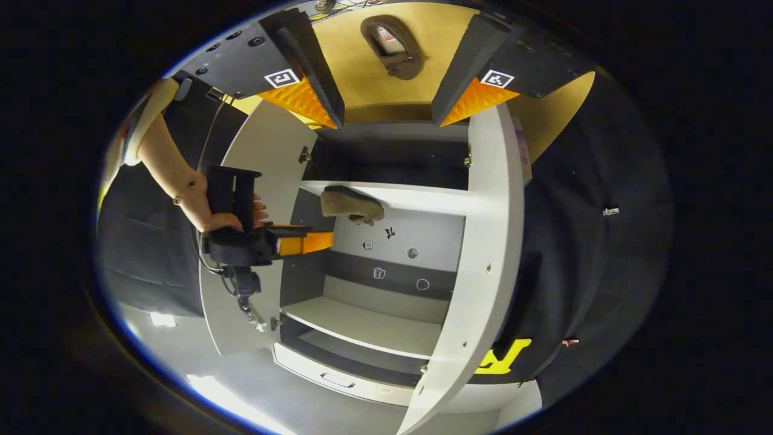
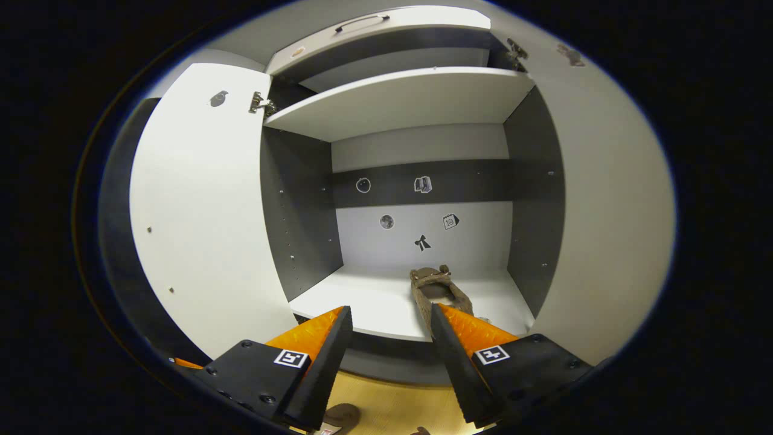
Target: Grab one shoe with the right hand and put it into the shoe cabinet, grab the other shoe with the left hand and put it into the shoe cabinet; then close the right door with the right hand and the left door with the left hand.
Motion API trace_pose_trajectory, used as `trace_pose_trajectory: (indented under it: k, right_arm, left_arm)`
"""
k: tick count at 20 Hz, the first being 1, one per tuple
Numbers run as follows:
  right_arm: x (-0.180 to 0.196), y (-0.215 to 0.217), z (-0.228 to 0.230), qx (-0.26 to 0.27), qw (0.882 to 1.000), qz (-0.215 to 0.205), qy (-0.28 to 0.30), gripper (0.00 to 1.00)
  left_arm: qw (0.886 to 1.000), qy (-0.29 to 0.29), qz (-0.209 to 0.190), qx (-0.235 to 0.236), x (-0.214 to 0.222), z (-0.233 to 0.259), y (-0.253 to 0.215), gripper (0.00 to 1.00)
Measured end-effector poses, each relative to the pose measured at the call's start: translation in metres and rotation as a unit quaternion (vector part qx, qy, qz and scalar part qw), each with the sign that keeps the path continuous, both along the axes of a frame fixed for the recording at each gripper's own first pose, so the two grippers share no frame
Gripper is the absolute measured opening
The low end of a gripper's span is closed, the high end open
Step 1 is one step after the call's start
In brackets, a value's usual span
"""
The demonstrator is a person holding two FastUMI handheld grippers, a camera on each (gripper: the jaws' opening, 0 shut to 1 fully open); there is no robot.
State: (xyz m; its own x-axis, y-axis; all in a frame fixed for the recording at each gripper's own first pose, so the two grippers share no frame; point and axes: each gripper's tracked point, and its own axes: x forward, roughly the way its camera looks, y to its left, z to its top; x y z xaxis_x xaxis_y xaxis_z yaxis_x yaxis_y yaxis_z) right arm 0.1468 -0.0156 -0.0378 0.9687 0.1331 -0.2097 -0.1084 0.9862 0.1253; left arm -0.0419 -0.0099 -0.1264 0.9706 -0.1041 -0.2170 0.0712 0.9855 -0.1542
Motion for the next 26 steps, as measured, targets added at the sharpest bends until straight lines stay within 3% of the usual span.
trace_pose_trajectory:
  k: [4,9,14,18,26]
  right_arm:
    - [-0.049,-0.012,-0.005,-0.005,0.998,-0.028,-0.05,0.96]
    - [-0.097,-0.027,-0.048,-0.041,0.997,-0.055,-0.041,0.98]
    - [-0.108,-0.031,-0.084,-0.024,0.998,-0.061,-0.01,0.98]
    - [-0.115,-0.022,-0.094,-0.031,0.998,-0.051,-0.001,0.98]
    - [-0.12,-0.021,-0.146,-0.036,0.998,-0.035,0.04,0.98]
  left_arm:
    - [1.0,0.013,-0.014,0.013,0.01,-0.043,-0.014,0.94]
    - [0.998,0.057,-0.02,0.018,0.016,-0.113,-0.025,0.93]
    - [0.993,0.119,0.001,0.009,0.012,-0.187,-0.025,0.91]
    - [0.988,0.152,0.026,0.014,0.011,-0.239,-0.018,0.76]
    - [0.981,0.184,0.067,0.003,0.032,-0.297,0.004,0.71]
